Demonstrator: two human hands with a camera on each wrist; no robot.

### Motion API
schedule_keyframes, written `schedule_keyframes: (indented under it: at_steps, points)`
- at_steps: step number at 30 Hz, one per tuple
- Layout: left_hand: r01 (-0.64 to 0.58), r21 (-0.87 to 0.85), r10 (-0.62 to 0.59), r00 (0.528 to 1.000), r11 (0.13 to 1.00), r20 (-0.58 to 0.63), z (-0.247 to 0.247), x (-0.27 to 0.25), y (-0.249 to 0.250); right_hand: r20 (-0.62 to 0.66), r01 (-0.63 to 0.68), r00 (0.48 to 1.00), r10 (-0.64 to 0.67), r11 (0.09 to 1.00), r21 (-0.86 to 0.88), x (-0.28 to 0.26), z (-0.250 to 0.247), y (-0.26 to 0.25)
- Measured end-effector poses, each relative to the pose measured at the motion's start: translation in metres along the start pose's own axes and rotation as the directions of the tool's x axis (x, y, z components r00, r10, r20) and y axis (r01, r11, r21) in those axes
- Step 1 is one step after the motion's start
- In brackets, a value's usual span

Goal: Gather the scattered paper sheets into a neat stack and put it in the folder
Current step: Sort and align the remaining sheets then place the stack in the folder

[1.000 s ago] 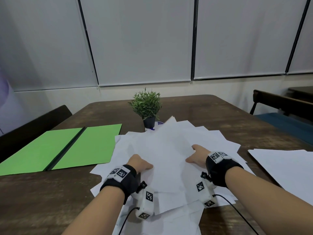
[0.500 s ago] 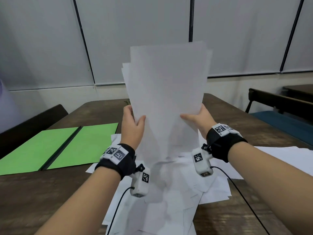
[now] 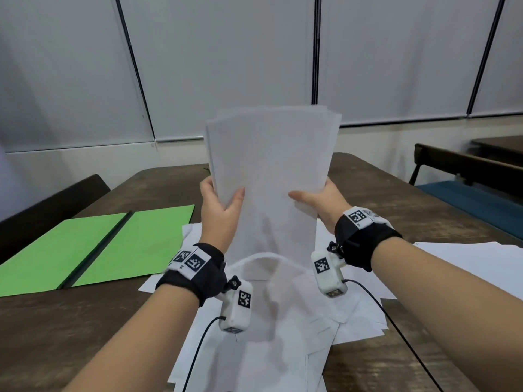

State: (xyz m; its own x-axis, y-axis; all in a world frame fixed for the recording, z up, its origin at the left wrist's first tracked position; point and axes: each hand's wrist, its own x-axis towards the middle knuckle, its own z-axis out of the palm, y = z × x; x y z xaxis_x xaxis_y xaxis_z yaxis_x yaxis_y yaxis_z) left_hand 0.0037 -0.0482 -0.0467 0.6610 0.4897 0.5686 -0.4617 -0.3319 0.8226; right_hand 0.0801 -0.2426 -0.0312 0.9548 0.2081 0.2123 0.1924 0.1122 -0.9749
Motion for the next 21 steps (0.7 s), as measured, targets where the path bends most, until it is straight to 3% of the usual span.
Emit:
schedule_keyframes:
  at_steps: [4,10,13,15,18,21]
  points:
    - [0.113,0.144,-0.126,0.989,0.983,0.082,-0.005,-0.014,-0.018,-0.005,-0.118,0.993,0.118,0.988,-0.099,-0.005,-0.003,0.031]
    - [0.190,0.119,-0.207,0.967,0.974,0.151,-0.004,0.002,-0.015,-0.004,-0.082,0.997,0.083,0.975,-0.206,0.005,-0.019,0.020]
    - [0.416,0.110,-0.430,0.888,0.902,0.162,0.000,0.006,-0.020,-0.029,-0.124,0.992,0.122,0.928,-0.351,0.013,-0.049,0.028]
    - [0.518,0.257,-0.557,0.823,0.816,0.110,-0.001,0.005,-0.040,-0.068,-0.205,0.977,0.200,0.817,-0.539,0.012,-0.072,0.035]
    - [0.488,0.632,-0.657,0.752,0.602,0.045,-0.007,0.003,-0.080,-0.159,-0.345,0.924,0.347,0.581,-0.737,0.002,-0.099,0.047]
    - [0.449,0.799,-0.748,0.664,0.399,0.000,-0.007,-0.002,-0.101,-0.226,-0.425,0.859,0.460,0.395,-0.814,-0.003,-0.114,0.071]
